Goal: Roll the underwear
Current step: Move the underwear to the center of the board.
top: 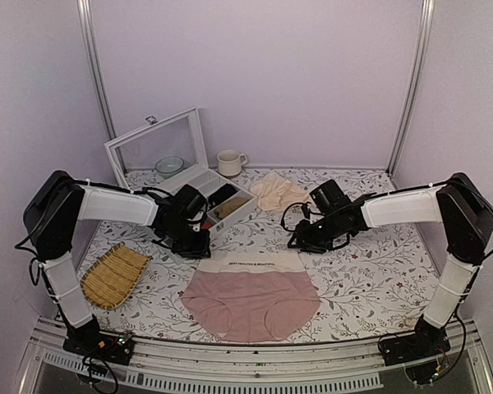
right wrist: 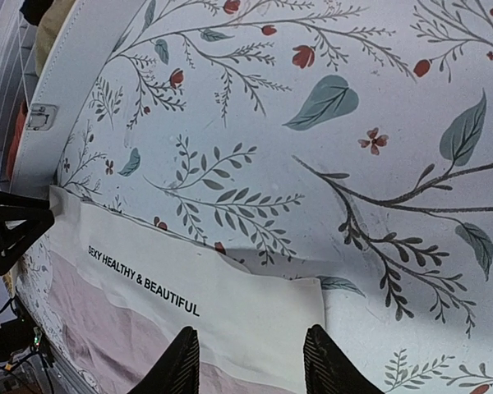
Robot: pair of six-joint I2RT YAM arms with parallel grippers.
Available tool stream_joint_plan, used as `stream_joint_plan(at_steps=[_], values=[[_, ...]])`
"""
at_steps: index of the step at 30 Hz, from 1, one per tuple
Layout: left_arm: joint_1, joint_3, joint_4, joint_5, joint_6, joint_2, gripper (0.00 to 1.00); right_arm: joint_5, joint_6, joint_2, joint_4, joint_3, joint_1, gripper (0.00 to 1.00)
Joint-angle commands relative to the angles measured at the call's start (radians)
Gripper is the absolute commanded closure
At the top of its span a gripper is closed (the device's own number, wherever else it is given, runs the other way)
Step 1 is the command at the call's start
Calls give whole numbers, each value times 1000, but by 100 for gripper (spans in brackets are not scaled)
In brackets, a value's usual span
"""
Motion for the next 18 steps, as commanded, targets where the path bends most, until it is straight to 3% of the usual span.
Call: stream_joint_plan(at_steps=[1,18], values=[[2,10,-22,-7,2,-17,73,-7,18,82,10,7,-11,57],[0,9,-27,-1,3,-23,73,-3,31,151,57,-29,-20,60]])
